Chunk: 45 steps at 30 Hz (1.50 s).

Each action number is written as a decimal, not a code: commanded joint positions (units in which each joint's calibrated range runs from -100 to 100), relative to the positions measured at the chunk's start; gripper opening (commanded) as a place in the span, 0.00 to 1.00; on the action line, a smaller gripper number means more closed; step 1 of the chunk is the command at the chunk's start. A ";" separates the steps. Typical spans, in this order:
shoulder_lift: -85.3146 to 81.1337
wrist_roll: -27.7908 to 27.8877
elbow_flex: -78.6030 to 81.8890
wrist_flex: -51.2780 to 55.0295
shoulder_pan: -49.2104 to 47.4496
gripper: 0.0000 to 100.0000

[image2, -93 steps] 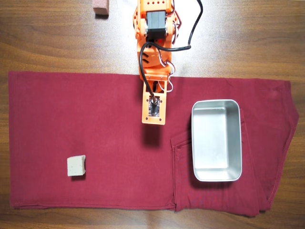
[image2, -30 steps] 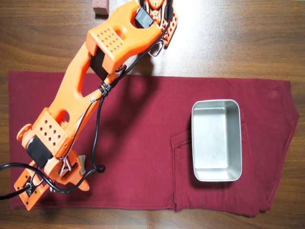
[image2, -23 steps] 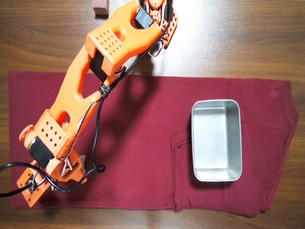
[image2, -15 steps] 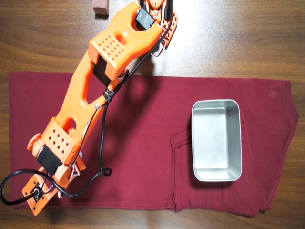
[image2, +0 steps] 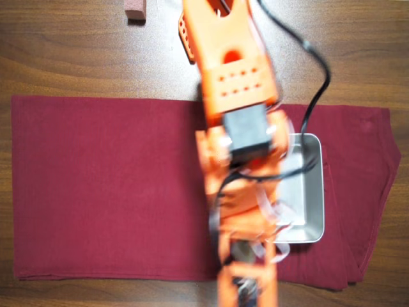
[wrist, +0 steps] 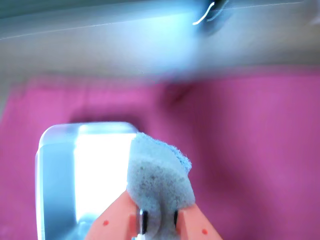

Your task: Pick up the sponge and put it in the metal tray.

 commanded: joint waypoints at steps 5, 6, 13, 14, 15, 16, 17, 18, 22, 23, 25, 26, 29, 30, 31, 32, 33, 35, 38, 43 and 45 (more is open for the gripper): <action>-11.06 -5.91 19.55 -1.93 -23.01 0.00; -10.26 -6.30 20.19 -2.58 -23.97 0.00; -7.24 -7.03 22.10 -9.77 -21.96 0.24; -6.80 -6.25 22.10 -8.76 -21.86 0.26; -6.53 -5.91 22.10 -8.20 -21.86 0.28; -6.44 -5.81 22.10 -8.02 -22.24 0.30; -6.44 -5.86 22.01 -7.56 -22.63 0.31; -6.62 -5.86 22.01 -7.56 -22.82 0.31; -7.15 -3.52 22.28 -10.05 -21.19 0.31; -7.95 -3.13 22.73 -11.52 -19.65 0.28; -12.12 -2.59 27.83 -19.55 -14.18 0.07; -14.08 -2.00 29.56 -22.03 -11.69 0.00; -21.27 1.22 35.39 -22.50 -6.12 0.00; -25.53 2.05 39.67 -23.05 -3.82 0.00; -31.65 3.17 46.04 -24.80 -1.61 0.00; -39.20 4.10 52.87 -26.74 0.31 0.00; -46.39 4.79 58.69 -28.30 2.71 0.00; -55.98 5.71 65.88 -27.94 8.66 0.00; -68.85 6.30 76.54 -25.63 11.15 0.00; -78.43 6.01 85.64 -22.31 11.73 0.00; -78.43 6.11 88.82 -27.01 11.63 0.00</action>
